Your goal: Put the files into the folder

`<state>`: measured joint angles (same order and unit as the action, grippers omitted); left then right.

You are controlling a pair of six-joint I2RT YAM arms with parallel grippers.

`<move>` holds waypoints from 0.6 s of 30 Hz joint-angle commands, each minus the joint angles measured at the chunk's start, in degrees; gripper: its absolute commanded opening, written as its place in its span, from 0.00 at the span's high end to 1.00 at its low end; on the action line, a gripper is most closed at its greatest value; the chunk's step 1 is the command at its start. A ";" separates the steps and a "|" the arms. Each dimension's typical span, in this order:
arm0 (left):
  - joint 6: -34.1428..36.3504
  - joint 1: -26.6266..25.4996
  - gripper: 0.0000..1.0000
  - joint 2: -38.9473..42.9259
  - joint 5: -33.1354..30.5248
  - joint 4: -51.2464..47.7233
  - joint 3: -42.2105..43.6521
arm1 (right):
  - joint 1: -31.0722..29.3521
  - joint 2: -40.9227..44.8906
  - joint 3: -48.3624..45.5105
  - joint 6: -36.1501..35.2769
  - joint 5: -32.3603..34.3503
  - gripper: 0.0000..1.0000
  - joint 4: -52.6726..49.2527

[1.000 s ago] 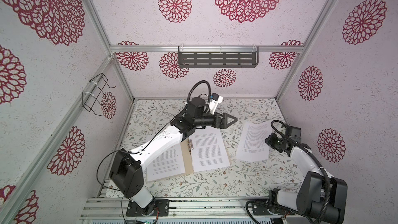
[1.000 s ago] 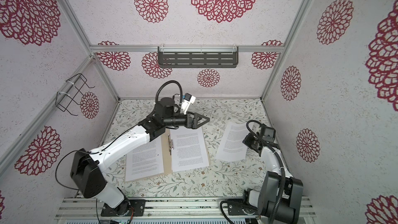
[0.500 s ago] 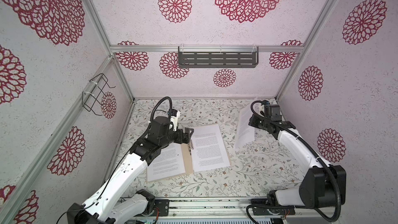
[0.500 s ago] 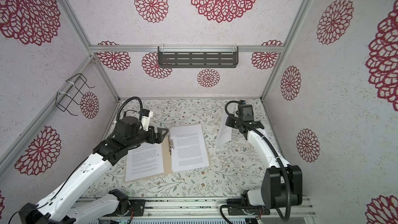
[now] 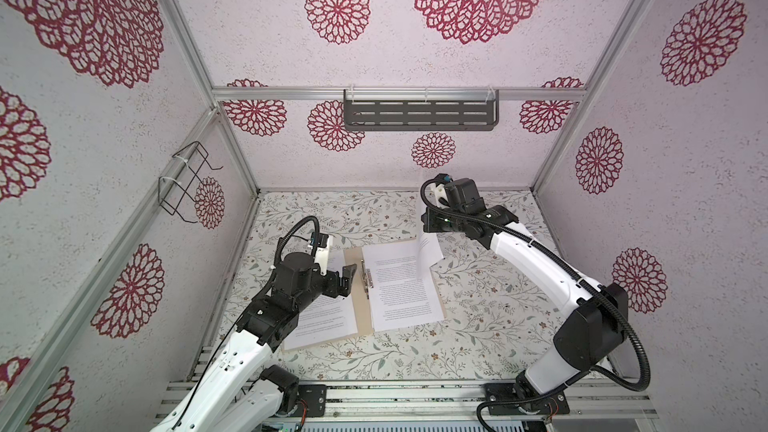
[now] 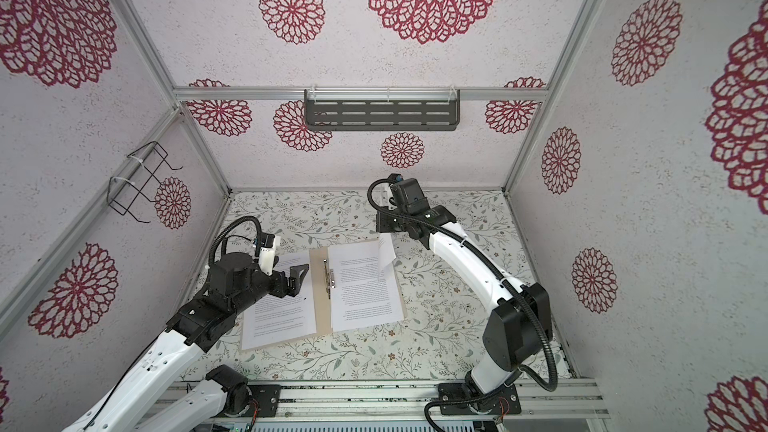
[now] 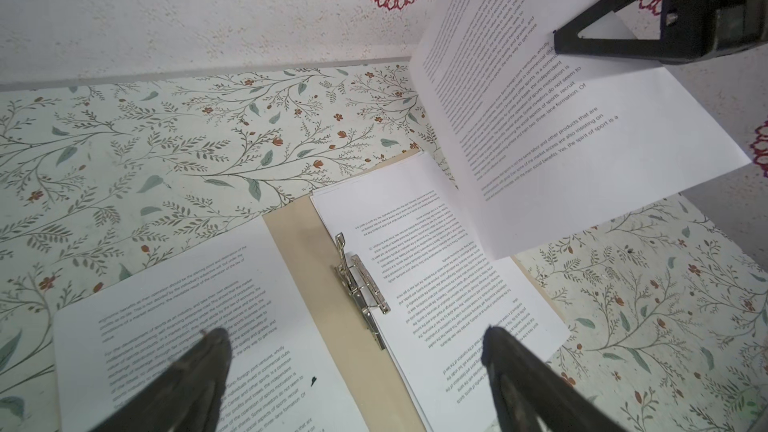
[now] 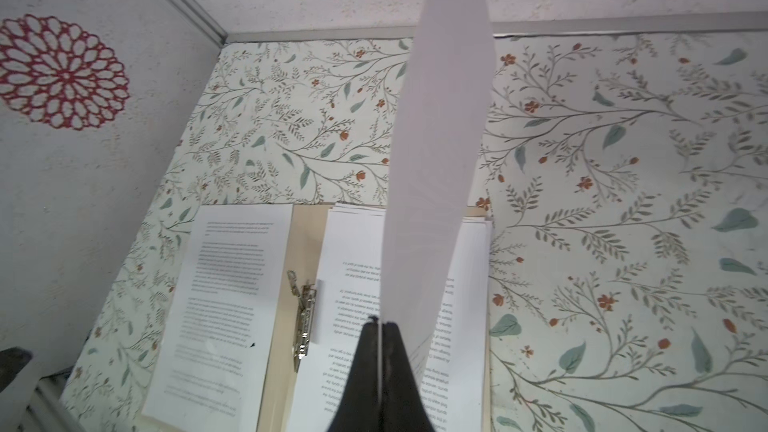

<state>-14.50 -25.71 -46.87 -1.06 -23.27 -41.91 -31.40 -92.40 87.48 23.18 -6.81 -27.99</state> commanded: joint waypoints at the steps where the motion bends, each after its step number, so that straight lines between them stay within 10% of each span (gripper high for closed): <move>1: 1.50 0.41 0.03 -1.00 -1.19 0.70 -0.57 | 0.82 2.08 -0.94 3.29 -7.21 1.00 2.75; 10: 1.67 0.46 0.03 -1.75 2.18 1.22 -0.28 | 4.92 1.57 -17.69 8.38 -15.41 1.00 13.57; 18: 0.75 0.40 0.03 -2.50 3.80 0.88 -0.78 | 2.31 -3.40 -25.77 10.39 -9.53 1.00 17.56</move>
<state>-14.57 -25.71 -48.86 1.19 -23.22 -41.91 -27.64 -96.12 61.56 31.33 -17.63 -15.07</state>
